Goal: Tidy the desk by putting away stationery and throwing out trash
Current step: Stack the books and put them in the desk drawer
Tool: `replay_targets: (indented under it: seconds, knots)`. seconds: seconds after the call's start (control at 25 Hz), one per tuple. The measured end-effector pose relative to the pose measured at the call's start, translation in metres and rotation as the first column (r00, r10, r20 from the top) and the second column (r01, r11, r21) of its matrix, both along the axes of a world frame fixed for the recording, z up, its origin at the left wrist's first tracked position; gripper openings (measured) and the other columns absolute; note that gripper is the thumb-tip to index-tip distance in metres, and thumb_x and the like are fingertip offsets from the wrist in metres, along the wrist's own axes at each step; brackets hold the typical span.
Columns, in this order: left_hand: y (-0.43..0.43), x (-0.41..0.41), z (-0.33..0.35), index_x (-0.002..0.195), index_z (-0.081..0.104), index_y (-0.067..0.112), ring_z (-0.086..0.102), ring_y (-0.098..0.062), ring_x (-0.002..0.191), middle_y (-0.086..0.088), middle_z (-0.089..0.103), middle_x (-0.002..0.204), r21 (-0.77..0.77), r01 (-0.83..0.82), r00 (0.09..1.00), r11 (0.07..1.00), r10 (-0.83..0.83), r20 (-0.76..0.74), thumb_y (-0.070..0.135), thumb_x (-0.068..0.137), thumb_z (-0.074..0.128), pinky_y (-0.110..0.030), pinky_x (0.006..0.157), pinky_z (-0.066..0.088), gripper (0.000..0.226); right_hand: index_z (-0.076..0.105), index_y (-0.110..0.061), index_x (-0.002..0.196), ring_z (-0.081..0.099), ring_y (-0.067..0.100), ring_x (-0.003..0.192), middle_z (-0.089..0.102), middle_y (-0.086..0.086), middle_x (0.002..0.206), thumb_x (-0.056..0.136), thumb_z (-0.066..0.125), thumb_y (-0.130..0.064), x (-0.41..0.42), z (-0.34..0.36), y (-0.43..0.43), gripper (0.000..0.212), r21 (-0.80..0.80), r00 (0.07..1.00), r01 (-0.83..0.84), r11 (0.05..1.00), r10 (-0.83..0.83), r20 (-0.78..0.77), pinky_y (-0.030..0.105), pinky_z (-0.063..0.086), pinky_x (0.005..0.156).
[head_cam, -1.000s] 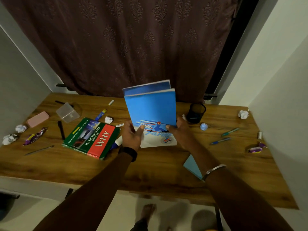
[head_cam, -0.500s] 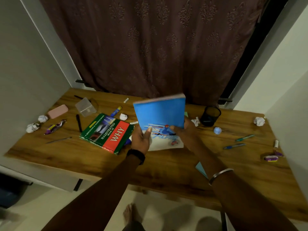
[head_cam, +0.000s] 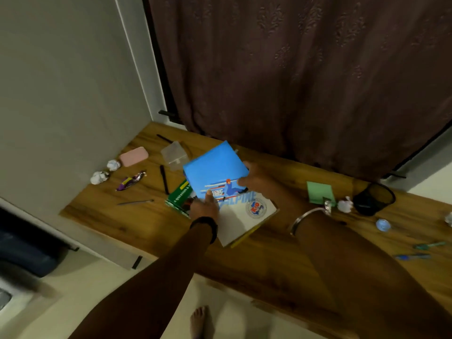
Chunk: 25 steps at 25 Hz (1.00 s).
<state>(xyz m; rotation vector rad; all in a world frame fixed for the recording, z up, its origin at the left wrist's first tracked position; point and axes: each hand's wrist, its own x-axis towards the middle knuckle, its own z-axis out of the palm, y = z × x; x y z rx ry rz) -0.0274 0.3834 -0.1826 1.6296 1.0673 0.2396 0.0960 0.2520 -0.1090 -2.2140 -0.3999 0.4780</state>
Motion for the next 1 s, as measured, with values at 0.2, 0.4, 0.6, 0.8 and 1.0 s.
replay_targets:
  seconds: [0.2, 0.4, 0.6, 0.8, 1.0]
  knots:
    - [0.066, 0.002, -0.047, 0.111, 0.069, 0.0, 0.066, -0.035, 0.112, -0.023, 0.069, 0.113, -0.074, 0.17, 0.965, 0.983, -0.181, -0.191, 0.054, 0.097, 0.057, -0.039, 0.089, 0.052, 0.057, 0.063, 0.004, 0.127, 0.07, 0.037, 0.106, 0.071, 0.024, 0.117, 0.084, 0.076, 0.007, 0.027, -0.026, 0.074, 0.045, -0.136, 0.997, -0.064, 0.989, 0.057, -0.049, 0.047, 0.059, 0.08]
    - [0.075, 0.007, -0.093, 0.124, 0.066, 0.01, 0.068, -0.032, 0.109, -0.012, 0.07, 0.123, -0.209, 0.148, 0.929, 0.967, -0.208, -0.305, 0.058, 0.073, 0.07, -0.041, 0.094, 0.056, 0.07, 0.064, 0.002, 0.123, 0.067, 0.037, 0.112, 0.069, 0.023, 0.119, 0.082, 0.074, 0.008, 0.033, -0.062, 0.105, 0.042, -0.232, 0.995, -0.082, 0.969, 0.068, -0.067, 0.044, 0.057, 0.086]
    - [0.068, 0.015, -0.065, 0.126, 0.063, 0.005, 0.066, -0.031, 0.105, -0.013, 0.068, 0.122, -0.284, -0.04, 0.957, 0.958, -0.045, -0.287, 0.039, 0.085, 0.075, -0.036, 0.082, 0.055, 0.055, 0.066, -0.004, 0.12, 0.066, 0.036, 0.115, 0.069, 0.019, 0.121, 0.084, 0.077, -0.007, 0.04, -0.084, 0.113, 0.038, -0.361, 0.982, -0.189, 0.913, 0.172, -0.081, 0.037, 0.052, 0.083]
    - [0.072, 0.005, -0.063, 0.112, 0.062, 0.005, 0.054, -0.025, 0.09, -0.007, 0.062, 0.111, -0.474, -0.267, 0.962, 0.839, 0.203, -0.183, 0.032, 0.085, 0.08, -0.034, 0.081, 0.042, 0.043, 0.054, -0.007, 0.136, 0.057, 0.035, 0.124, 0.057, 0.018, 0.136, 0.088, 0.066, 0.008, 0.045, -0.096, 0.11, 0.052, -0.273, 0.979, -0.141, 0.952, 0.092, -0.183, 0.042, 0.05, 0.097]
    - [0.066, -0.006, -0.043, 0.111, 0.066, 0.013, 0.064, -0.029, 0.091, -0.009, 0.07, 0.108, -0.416, -0.285, 0.955, 0.864, 0.293, -0.047, 0.031, 0.084, 0.081, -0.04, 0.083, 0.052, 0.036, 0.064, 0.0, 0.131, 0.064, 0.04, 0.118, 0.067, 0.022, 0.13, 0.089, 0.065, 0.007, 0.045, -0.099, 0.105, 0.043, -0.015, 0.941, -0.011, 1.0, 0.006, -0.338, 0.053, 0.055, 0.102]
